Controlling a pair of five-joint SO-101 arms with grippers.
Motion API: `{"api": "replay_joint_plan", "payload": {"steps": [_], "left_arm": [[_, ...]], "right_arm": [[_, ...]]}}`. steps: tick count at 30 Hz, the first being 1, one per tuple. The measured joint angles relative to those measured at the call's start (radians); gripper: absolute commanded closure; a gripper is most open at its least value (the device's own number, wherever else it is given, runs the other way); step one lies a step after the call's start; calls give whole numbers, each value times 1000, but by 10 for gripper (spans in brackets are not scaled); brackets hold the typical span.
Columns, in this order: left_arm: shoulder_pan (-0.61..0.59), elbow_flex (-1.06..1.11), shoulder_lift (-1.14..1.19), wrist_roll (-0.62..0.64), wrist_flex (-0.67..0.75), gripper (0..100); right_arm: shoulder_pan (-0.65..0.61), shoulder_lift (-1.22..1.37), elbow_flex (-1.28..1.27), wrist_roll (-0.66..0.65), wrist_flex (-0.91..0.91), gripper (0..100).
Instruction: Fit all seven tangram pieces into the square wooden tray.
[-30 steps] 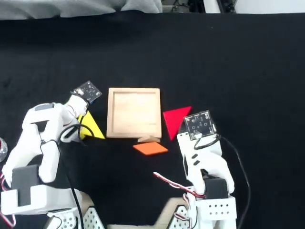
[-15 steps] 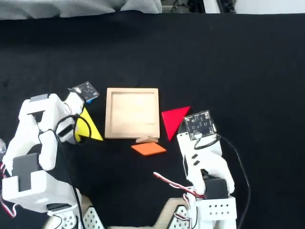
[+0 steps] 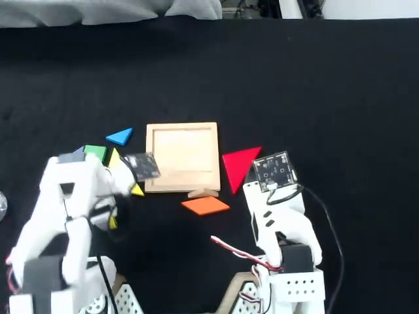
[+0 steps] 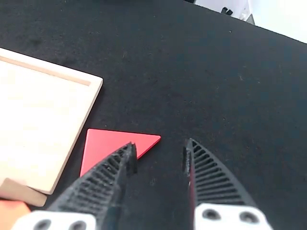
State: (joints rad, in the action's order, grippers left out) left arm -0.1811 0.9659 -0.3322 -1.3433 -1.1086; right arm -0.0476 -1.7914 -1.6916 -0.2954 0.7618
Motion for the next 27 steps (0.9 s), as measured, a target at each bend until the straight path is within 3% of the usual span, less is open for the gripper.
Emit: {"api": "replay_joint_plan", "payload": {"steps": [6, 11, 17, 21, 25, 27], "left_arm": [[147, 140, -173, 106, 8, 786], [175, 118, -327, 273, -20, 785], [175, 35, -549, 649, -120, 785], [83, 25, -620, 979, -130, 778], [-14, 11, -605, 1263, -117, 651], [-29, 3, -563, 1375, -112, 640]], "right_arm": [[0, 0, 0, 0, 0, 828], [0, 0, 0, 0, 0, 828], [0, 0, 0, 0, 0, 828], [0, 0, 0, 0, 0, 828], [0, 0, 0, 0, 0, 828], [0, 0, 0, 0, 0, 828]]}}
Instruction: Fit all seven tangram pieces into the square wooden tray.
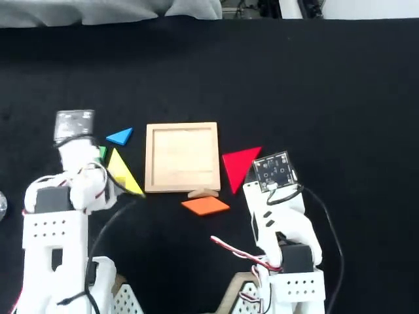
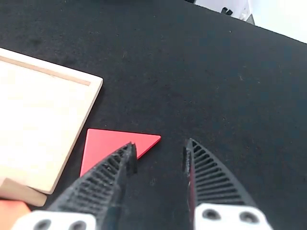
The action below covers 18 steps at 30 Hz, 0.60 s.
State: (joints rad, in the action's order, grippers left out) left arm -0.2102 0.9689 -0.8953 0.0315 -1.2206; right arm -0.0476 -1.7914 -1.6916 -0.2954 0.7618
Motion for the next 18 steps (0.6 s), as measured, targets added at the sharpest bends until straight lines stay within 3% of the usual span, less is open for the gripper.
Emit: {"api": "replay_joint_plan", "payload": {"steps": [8, 18], "left_arm": [[-6, -107, 336, 325, 98, 640], [9, -348, 859, 459, 140, 640]], "right_arm": [[0, 0, 0, 0, 0, 828], [0, 0, 0, 0, 0, 828]]}}
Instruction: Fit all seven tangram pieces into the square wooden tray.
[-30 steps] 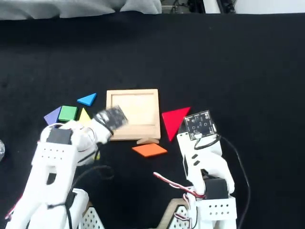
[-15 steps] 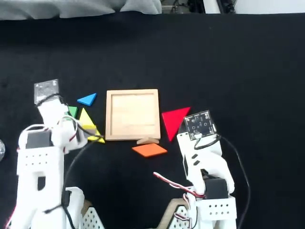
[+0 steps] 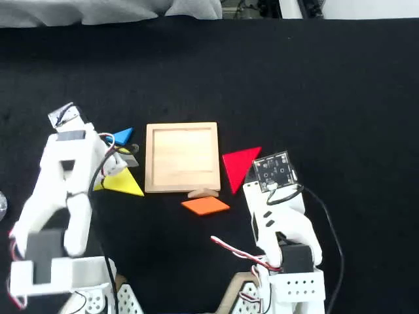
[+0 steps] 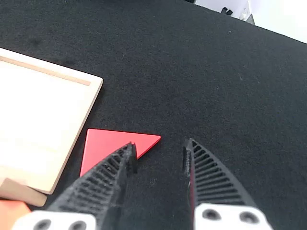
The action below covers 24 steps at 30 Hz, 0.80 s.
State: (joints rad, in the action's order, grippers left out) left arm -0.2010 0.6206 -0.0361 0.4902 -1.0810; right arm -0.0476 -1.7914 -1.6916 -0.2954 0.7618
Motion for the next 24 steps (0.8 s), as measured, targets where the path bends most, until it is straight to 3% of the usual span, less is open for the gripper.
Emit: {"api": "replay_joint_plan", "payload": {"steps": [24], "left_arm": [[-32, -68, 100, -15, -6, 634]], "right_arm": [[0, 0, 0, 0, 0, 828]]}}
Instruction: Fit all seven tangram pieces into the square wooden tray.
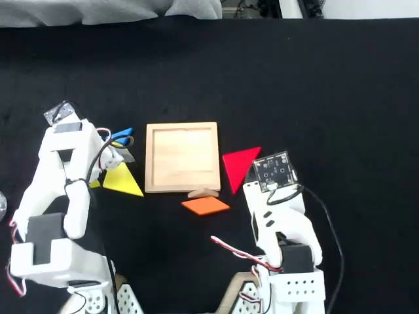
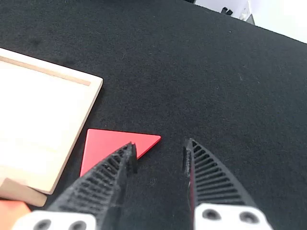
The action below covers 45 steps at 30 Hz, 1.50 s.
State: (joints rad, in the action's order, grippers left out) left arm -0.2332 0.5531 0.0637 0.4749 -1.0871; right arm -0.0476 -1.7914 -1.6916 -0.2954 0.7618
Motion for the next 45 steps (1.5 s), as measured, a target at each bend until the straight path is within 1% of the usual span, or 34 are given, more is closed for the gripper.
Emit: {"api": "replay_joint_plan", "payload": {"steps": [4, 16, 20, 23, 32, 36, 43, 45], "left_arm": [[-2, -29, 61, -21, 0, 634], [-2, -55, 81, -26, 0, 635], [-2, -55, 81, 52, 0, 635], [-3, -55, 81, 66, 0, 637], [-3, -55, 83, 64, 0, 640], [-3, -55, 83, 34, 0, 640], [-3, -55, 83, 26, 0, 641], [-3, -55, 83, 23, 0, 666]], "right_arm": [[0, 0, 0, 0, 0, 828], [0, 0, 0, 0, 0, 828], [0, 0, 0, 0, 0, 828], [0, 0, 0, 0, 0, 828], [0, 0, 0, 0, 0, 828], [0, 0, 0, 0, 0, 828], [0, 0, 0, 0, 0, 828], [0, 0, 0, 0, 0, 828]]}}
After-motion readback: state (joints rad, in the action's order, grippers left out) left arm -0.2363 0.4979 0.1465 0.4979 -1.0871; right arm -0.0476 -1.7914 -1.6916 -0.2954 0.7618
